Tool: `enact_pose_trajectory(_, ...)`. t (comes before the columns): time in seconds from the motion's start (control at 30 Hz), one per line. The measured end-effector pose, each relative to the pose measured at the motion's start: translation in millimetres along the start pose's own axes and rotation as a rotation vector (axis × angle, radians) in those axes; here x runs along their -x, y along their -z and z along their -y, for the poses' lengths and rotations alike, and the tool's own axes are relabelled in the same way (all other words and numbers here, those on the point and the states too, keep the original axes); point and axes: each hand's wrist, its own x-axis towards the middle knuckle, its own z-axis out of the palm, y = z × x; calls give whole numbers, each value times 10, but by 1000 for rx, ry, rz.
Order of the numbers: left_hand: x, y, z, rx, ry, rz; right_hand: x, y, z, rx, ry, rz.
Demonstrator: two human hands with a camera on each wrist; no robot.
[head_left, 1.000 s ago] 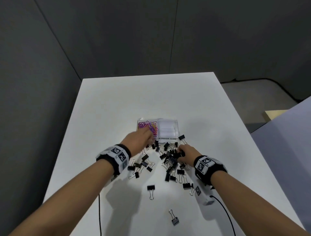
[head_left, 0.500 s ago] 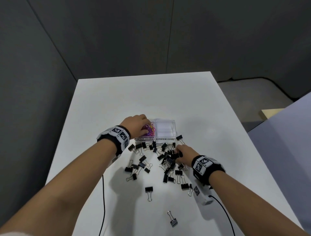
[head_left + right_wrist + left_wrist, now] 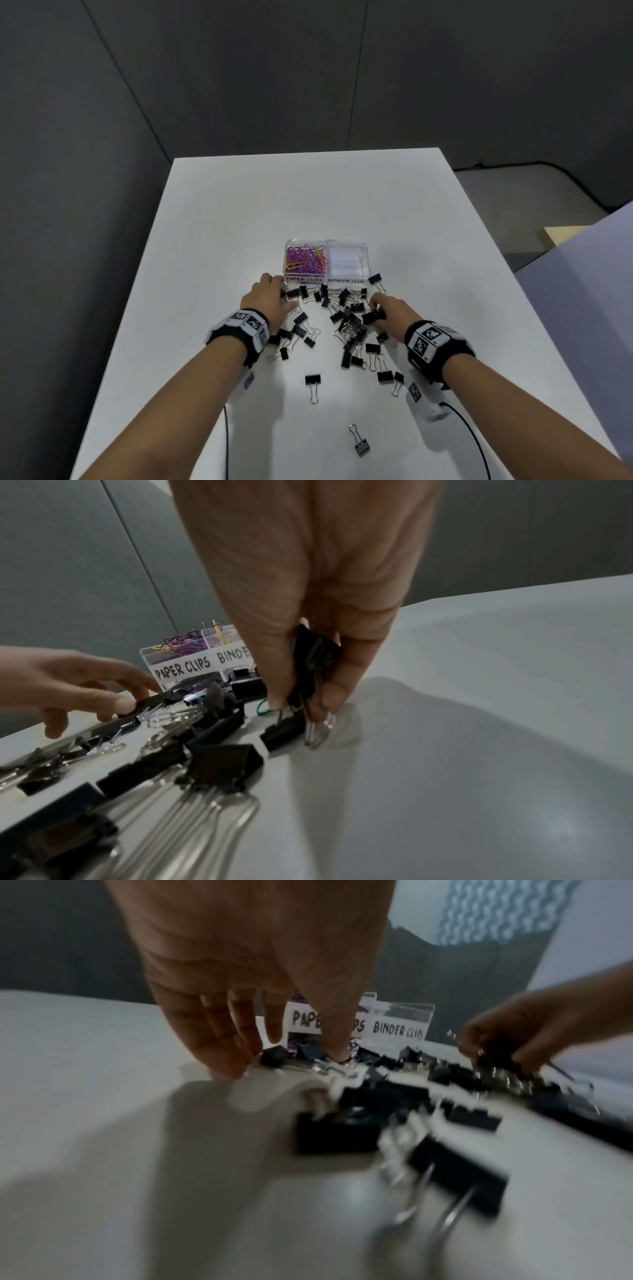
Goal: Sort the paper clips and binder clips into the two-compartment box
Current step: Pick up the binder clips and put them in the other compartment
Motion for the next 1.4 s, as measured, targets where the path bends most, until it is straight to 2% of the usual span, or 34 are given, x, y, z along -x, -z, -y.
enact_pose_trajectory(0.17,-54,-100,-190,150,170,-41,1,-26,-4,0,-11,-1)
enact_pose_trajectory(0.37,22,-175,-235,211,200,-51,41,-50,-60,5,-2,-32)
enact_pose_trajectory(0.57,142,-198,-296,106,48,29,110,-14,-100,27,49,-23)
enact_pose_trajectory(0.73,184,-201,-287,55,-13,60,160,101,-77,19,86,-61)
enact_pose_trajectory(0.9,244,-159,-308,101,-103,22,119,368,75,-17,163,-196)
enact_pose_trajectory(1.03,265,-33,-368,142,-211,-6,-119,585,297,-5,165,-313)
enact_pose_trajectory(1.13,253,86,-458,124,-324,-22,-339,629,486,36,173,-305)
enact_pose_trajectory(1.23,207,213,-568,129,-380,-46,-493,590,605,55,179,-237)
enact_pose_trajectory(1.33,122,320,-674,136,-412,-65,-515,573,624,-22,208,-174)
enact_pose_trajectory(1.4,44,374,-757,128,-435,-71,-478,595,568,-91,242,-220)
